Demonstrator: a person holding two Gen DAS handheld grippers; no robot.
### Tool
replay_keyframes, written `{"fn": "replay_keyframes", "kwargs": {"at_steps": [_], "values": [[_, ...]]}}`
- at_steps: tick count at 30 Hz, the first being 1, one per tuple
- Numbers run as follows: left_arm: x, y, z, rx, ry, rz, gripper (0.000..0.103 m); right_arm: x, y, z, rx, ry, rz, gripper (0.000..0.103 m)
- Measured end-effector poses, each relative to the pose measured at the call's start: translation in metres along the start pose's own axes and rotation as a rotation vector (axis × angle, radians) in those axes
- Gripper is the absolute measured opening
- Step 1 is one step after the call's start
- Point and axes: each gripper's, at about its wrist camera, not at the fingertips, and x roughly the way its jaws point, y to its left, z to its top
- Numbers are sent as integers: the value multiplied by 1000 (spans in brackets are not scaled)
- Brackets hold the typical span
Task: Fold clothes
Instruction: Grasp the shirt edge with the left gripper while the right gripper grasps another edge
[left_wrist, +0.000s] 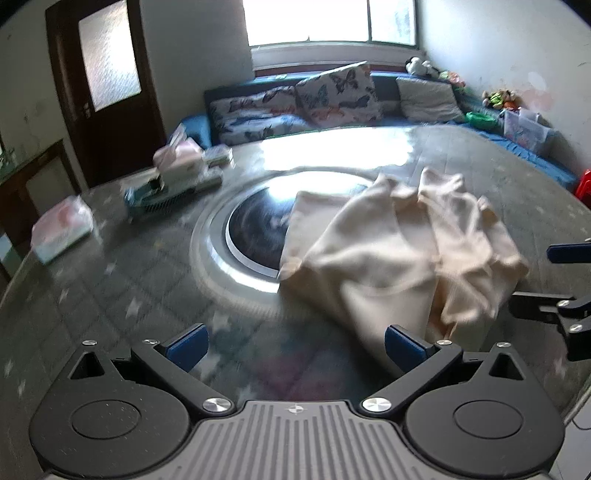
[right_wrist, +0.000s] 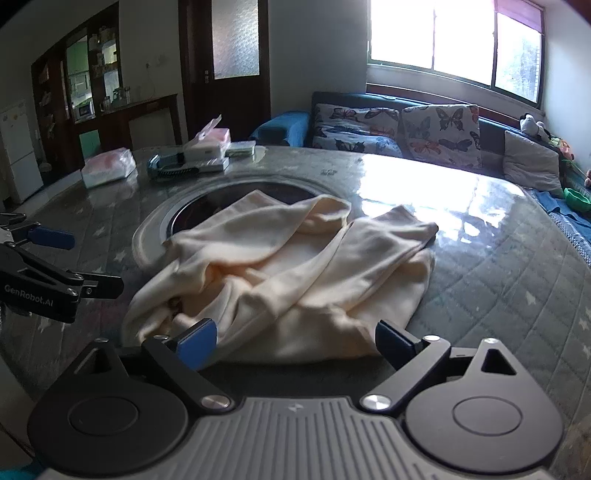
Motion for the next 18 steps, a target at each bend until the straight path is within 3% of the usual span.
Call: {"fn": "replay_keyframes", "kwargs": {"at_steps": [5, 10, 14, 18], "values": [[15, -10, 26, 32, -37, -31, 102, 14, -17, 17, 21, 1, -12, 85], [42, -21, 52, 79, -61, -58, 92, 34, -39, 33, 52, 12, -31, 78], [72, -25, 74, 77, -44, -90, 81, 45, -58, 46, 82, 7, -40, 74], [101, -31, 90, 92, -28, -130, 81, 57, -73, 59, 87, 9, -46, 72]]}}
